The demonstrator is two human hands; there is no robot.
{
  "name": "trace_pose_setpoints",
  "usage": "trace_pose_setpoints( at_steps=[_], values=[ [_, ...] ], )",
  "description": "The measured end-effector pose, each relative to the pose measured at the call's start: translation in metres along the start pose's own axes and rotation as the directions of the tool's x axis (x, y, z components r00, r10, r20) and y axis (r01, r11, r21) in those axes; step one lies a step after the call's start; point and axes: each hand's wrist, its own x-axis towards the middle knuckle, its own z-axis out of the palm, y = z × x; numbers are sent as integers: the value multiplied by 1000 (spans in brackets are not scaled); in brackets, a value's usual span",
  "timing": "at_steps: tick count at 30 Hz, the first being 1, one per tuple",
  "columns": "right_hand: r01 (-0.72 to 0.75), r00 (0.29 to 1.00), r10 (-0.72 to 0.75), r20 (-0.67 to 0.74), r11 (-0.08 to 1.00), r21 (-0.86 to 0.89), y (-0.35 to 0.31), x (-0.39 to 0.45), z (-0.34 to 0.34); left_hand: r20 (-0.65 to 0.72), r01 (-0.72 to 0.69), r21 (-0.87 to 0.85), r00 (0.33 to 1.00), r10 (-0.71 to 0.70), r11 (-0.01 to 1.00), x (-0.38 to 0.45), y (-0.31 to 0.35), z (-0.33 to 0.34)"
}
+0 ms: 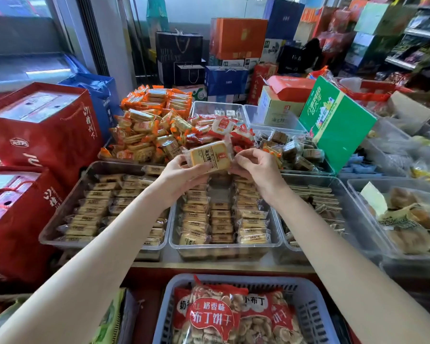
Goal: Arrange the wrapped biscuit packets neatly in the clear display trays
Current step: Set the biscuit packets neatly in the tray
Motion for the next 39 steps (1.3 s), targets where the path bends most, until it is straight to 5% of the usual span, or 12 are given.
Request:
trace_pose_setpoints(
  at_steps=[5,10,13,16,18,20,22,26,35,39],
  values=[
    [-59,991,63,114,998,-38,-13,0,-7,1,19,-33,1000,-19,999,2,1,-4],
    [-270,945,324,-37,841,468,-10,13,-22,-41,0,-30,999,-1,1000,8,3,-17],
    [-234,967,253,-24,922,309,-8,13,-36,-119,-3,10,993,4,1000,11,2,-32],
    [-141,968,145,203,989,-36,-15,10,-26,-154,4,310,987,46,951,11,1,-25],
    [42,932,100,348,924,-379,-17,14,-13,-98,-39,497,990,101,867,11,2,-11],
    [178,893,93,441,826,-534,-18,19,-1,11,-123,607,989,146,785,10,5,2],
    [178,888,93,451,835,-521,-17,22,0,82,-175,625,984,159,761,9,8,5],
    [84,921,59,386,935,-344,-6,22,-17,34,-146,250,989,142,957,4,10,-3],
    [48,934,9,357,988,-149,11,19,-25,-11,-283,718,909,417,636,12,14,7],
    [78,937,-21,349,985,-151,11,17,-22,-206,-196,392,934,293,899,13,15,8]
  ],
)
